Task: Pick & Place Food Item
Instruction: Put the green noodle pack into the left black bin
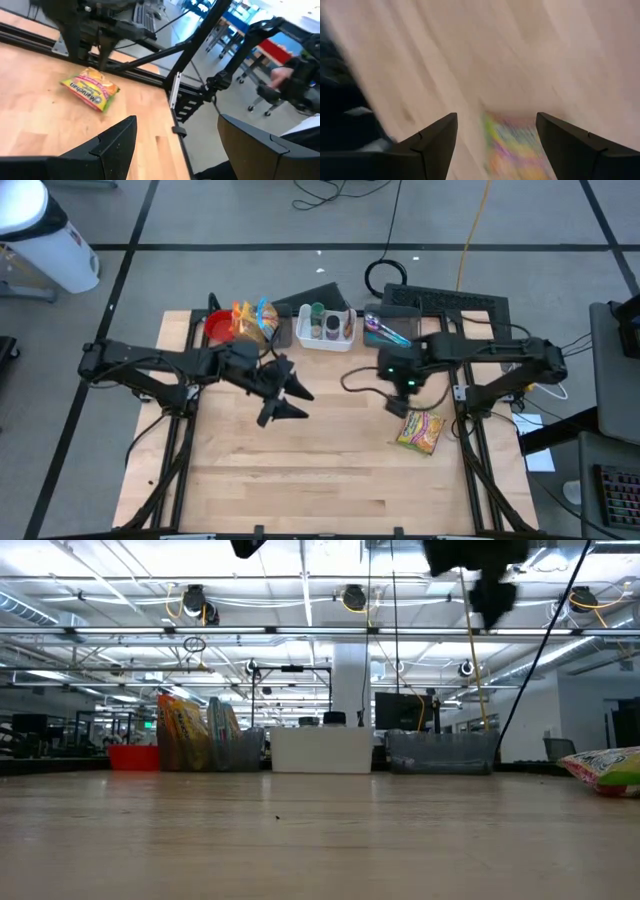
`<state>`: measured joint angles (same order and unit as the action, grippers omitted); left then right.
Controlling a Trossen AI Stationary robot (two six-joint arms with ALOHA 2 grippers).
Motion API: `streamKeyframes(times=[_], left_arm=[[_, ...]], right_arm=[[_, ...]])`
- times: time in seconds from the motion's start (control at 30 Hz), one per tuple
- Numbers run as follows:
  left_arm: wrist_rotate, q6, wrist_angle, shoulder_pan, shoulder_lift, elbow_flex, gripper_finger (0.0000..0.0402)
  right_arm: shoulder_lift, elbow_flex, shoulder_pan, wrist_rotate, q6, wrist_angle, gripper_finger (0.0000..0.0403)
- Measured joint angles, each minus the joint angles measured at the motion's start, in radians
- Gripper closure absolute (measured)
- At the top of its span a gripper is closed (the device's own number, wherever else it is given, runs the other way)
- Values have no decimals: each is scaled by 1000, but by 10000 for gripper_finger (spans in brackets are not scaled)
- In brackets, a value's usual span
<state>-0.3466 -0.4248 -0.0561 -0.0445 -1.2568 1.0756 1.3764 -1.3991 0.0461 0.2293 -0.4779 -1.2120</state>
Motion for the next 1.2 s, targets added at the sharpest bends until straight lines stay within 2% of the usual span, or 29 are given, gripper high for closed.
streamKeyframes(times=[0.1, 0.23, 0.43, 0.67, 0.87, 1.2], left_arm=[[-3, -23, 36, -4, 0, -23, 121], [-19, -26, 65, -3, 0, -40, 121], [-24, -5, 110, 2, 0, -42, 121], [-91, -23, 168, 45, 0, -42, 121], [-107, -56, 190, 92, 0, -42, 121], [-89, -141, 325, 192, 0, -42, 121]], right_arm=[[-52, 2, -6, -39, -32, -103, 140], [-150, 68, 18, -6, -59, -119, 140], [-335, 318, 120, 71, -133, -103, 143], [-489, 593, 218, 217, -170, 74, 154], [-462, 695, 282, 213, -44, 97, 162], [-318, 748, 466, 219, 314, 200, 163]])
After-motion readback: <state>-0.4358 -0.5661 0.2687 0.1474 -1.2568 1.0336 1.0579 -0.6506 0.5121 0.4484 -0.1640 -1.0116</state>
